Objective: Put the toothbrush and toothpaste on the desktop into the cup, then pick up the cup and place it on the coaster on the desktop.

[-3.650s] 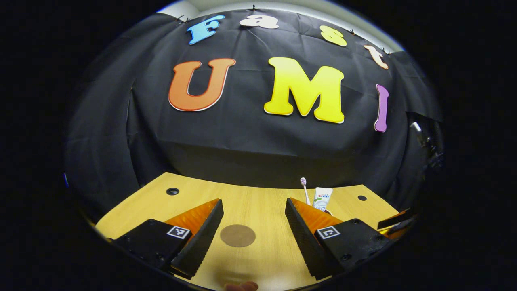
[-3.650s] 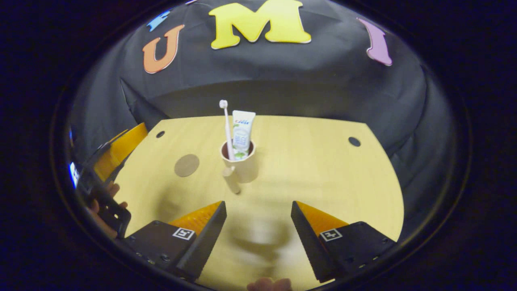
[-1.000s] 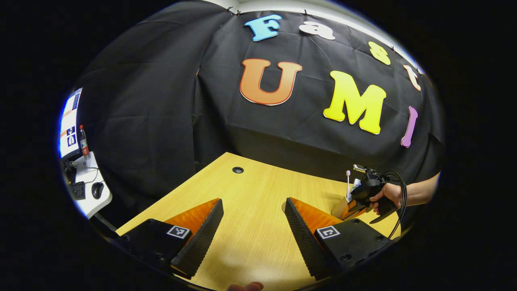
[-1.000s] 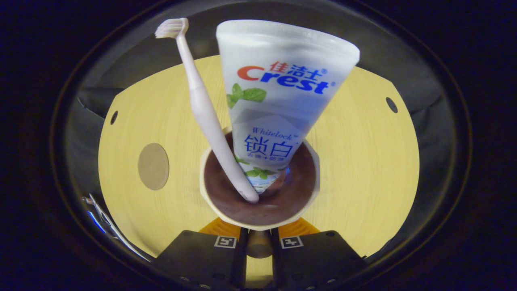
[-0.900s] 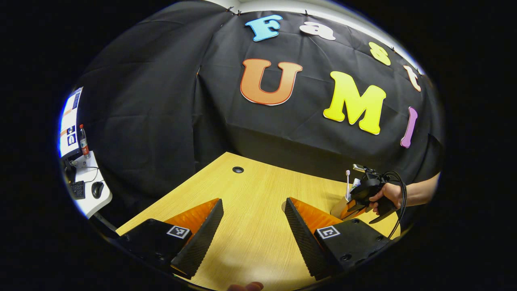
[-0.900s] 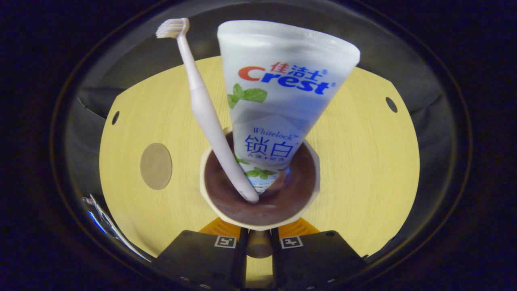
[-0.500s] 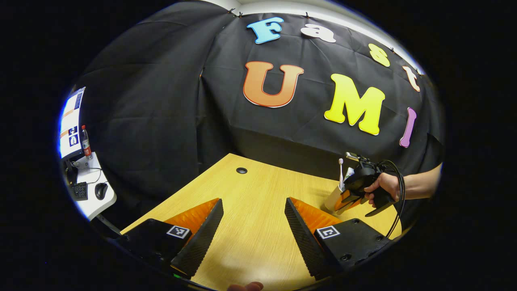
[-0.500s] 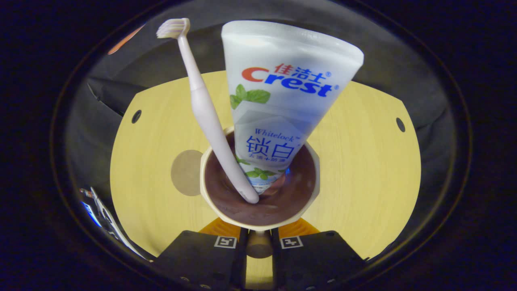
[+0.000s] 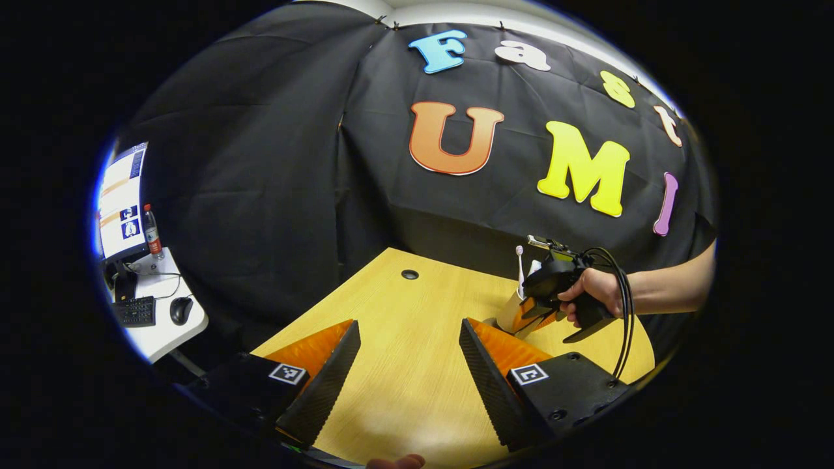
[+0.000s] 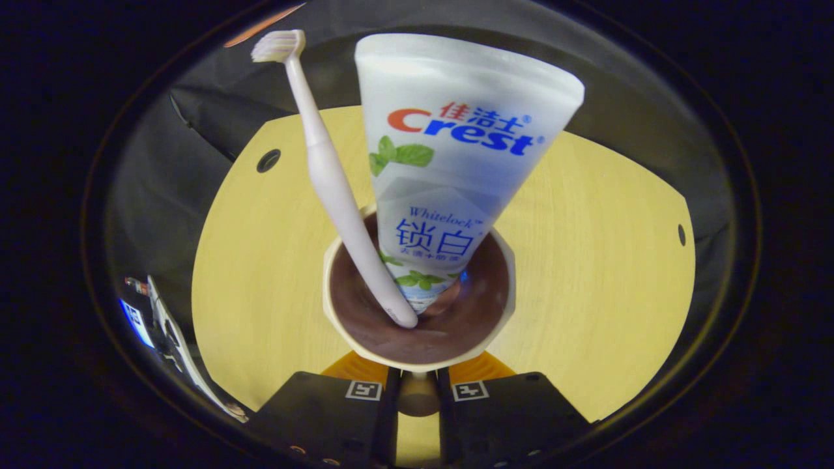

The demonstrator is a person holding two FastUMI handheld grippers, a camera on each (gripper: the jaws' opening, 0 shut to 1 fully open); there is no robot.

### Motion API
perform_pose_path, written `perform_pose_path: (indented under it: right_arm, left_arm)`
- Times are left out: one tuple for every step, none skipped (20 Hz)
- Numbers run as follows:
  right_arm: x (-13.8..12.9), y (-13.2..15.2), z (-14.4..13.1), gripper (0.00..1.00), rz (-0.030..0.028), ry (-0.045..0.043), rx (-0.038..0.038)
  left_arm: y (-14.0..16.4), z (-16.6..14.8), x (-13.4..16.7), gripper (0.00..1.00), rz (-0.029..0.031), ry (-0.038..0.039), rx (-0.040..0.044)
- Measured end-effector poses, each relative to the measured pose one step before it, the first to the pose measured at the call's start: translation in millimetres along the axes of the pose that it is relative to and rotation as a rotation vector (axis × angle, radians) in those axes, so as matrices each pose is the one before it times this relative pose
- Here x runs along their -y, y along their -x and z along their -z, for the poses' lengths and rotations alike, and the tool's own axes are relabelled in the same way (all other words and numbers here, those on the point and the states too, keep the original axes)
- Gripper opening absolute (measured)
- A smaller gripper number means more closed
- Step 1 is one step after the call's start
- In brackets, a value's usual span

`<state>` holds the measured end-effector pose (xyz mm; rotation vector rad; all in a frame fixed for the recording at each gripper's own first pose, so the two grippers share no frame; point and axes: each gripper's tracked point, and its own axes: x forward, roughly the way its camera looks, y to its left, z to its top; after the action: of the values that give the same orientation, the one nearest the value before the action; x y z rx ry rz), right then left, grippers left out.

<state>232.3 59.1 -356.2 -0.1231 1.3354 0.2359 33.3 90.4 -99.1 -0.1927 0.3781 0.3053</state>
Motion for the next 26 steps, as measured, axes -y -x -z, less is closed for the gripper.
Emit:
perform_pose_path:
  right_arm:
    - [2.29,0.36,-0.63,0.24,0.00547,0.00780,-0.00134]
    - [1.75,0.49,-0.53,0.23,0.00711,0.00130,-0.00335]
    - [1.65,2.37,-0.14,0.24,0.00484,0.00366,-0.00500]
    - [-0.61,0.25,-0.28,0.23,0.00645,0.00605,-0.00312]
    - [1.72,-0.88,0.42,0.23,0.01020,0.00917,-0.00232]
    - [1.95,-0.19,0.64,0.23,0.01365,0.01383,-0.00619]
    - [1.67,0.89,0.95,0.23,0.01405,0.00536,-0.00664]
    - [1.28,0.31,0.58,0.23,0.00983,0.01099,-0.00900]
    - [0.44,3.73,0.53,0.23,0.00472,0.00296,-0.01242]
    - [0.79,0.46,-5.21,0.23,0.00422,-0.00324,0.01053]
    - [1.74,-1.83,3.47,0.23,0.01597,0.00561,-0.00576]
    - [4.42,0.16,0.35,0.25,0.02803,0.00948,-0.00004]
    - [0.84,-0.15,0.45,0.29,0.01082,0.00979,-0.00614]
    - [-0.30,-0.60,0.17,0.42,-0.00365,-0.00508,0.00179]
    - [-3.37,2.64,1.87,0.55,-0.01772,-0.01407,0.00304]
    - [-0.81,4.13,-0.07,0.72,-0.00602,-0.01211,0.00677]
    - [0.45,2.42,-0.01,0.77,-0.00677,-0.00557,0.00659]
    - [-0.32,6.87,0.01,0.83,-0.00857,-0.01249,0.00832]
    - [-0.44,8.79,0.89,0.84,-0.01683,-0.01746,0.01155]
    - [0.58,8.30,-1.29,0.87,-0.01461,-0.02674,0.02312]
    - [0.35,8.92,-0.64,0.88,-0.01782,-0.02977,0.03328]
    - [-1.12,7.68,1.13,0.91,-0.01725,-0.00944,0.01329]
    - [0.64,10.83,2.17,0.93,-0.02295,-0.01045,0.01616]
    - [1.66,15.53,2.09,0.93,-0.01911,-0.01305,0.02402]
    - [4.50,16.28,-0.14,0.94,-0.01530,-0.01515,0.03850]
    - [3.35,18.03,-1.06,0.95,-0.02795,-0.03000,0.05204]
  left_arm:
    - [-0.75,-0.54,-3.95,0.98,-0.00695,0.00226,-0.00173]
    - [-0.37,-0.09,-4.21,0.98,-0.00734,0.00235,-0.00104]
    - [-0.37,0.93,-4.95,0.98,-0.00882,0.00152,-0.00175]
    - [-0.33,0.33,-2.60,0.98,-0.00329,0.00121,-0.00256]
    - [0.06,0.64,-3.73,0.98,-0.00519,-0.00037,-0.00267]
    - [0.57,0.38,-3.60,0.98,-0.00505,0.00070,0.00006]
    - [0.41,-0.77,-2.87,0.98,-0.00321,0.00140,-0.00037]
    - [-0.06,0.92,-2.59,0.98,-0.00303,-0.00041,-0.00320]
    - [0.65,1.39,-2.33,0.98,-0.00178,-0.00182,-0.00523]
    - [1.13,-1.05,-3.71,0.98,-0.00415,-0.00260,0.00310]
    - [-0.22,-3.93,-0.70,0.98,-0.00206,0.00005,0.00865]
    - [-0.12,-1.76,-0.01,0.98,-0.00045,0.00217,0.00423]
    - [-1.43,0.30,0.64,0.98,0.00154,0.00160,-0.00311]
    - [-1.19,-0.19,0.92,0.98,0.00281,-0.00066,-0.00286]
    - [1.11,0.70,0.38,0.98,0.00239,-0.00617,-0.00315]
    - [-0.09,-2.31,0.87,0.98,0.00048,-0.00924,0.00720]
    - [0.78,-3.59,2.32,1.00,0.00571,-0.01119,0.00553]
    - [0.30,-4.16,3.29,0.98,0.00724,-0.01184,0.00594]
    - [-0.24,-4.62,3.28,0.98,0.00998,-0.01012,0.00776]
    - [0.32,-4.91,4.45,0.98,0.00850,-0.00885,0.00727]
    - [0.31,-4.60,4.76,0.97,0.00642,-0.00339,0.00843]
    - [-0.03,-5.76,6.18,0.98,0.01073,0.00062,0.00758]
    - [-1.86,-6.76,8.57,0.97,0.01471,-0.00140,0.00926]
    - [-0.32,-6.03,9.89,0.98,0.01882,-0.00457,0.01066]
    - [-2.12,-7.22,11.48,0.98,0.02454,-0.00601,0.01330]
    - [-0.78,-6.52,12.93,0.98,0.02948,-0.01004,0.01185]
